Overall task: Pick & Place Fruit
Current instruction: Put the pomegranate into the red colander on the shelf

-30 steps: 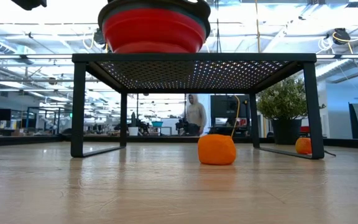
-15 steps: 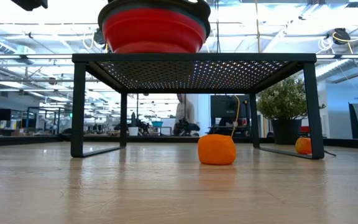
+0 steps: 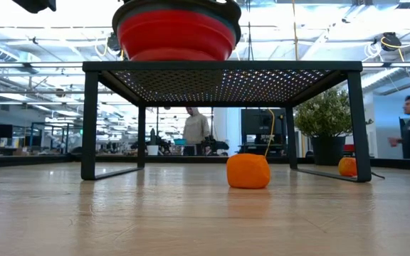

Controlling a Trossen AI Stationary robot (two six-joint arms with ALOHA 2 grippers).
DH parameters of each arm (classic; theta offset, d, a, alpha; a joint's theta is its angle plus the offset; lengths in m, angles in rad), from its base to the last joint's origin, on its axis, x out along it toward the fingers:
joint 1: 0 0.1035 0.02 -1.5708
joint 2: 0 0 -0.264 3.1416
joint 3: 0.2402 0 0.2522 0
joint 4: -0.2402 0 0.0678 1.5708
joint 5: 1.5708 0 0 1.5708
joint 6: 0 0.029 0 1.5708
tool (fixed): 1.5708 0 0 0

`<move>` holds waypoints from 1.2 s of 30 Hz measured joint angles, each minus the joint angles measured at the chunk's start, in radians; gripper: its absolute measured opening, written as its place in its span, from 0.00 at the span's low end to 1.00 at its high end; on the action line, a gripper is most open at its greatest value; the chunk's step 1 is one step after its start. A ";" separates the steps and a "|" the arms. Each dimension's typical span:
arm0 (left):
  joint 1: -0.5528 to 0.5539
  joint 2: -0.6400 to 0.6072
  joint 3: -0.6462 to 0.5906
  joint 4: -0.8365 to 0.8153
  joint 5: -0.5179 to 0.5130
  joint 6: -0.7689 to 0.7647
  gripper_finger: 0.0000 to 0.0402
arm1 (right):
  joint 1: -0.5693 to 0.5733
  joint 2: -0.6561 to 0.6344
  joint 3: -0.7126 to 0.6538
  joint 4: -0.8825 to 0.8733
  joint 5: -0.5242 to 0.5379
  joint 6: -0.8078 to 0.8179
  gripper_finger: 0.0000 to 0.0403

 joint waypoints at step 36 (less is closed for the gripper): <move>0.000 0.001 0.000 -0.007 0.025 -0.046 0.50 | 0.003 0.000 0.000 -0.208 0.026 -0.028 0.66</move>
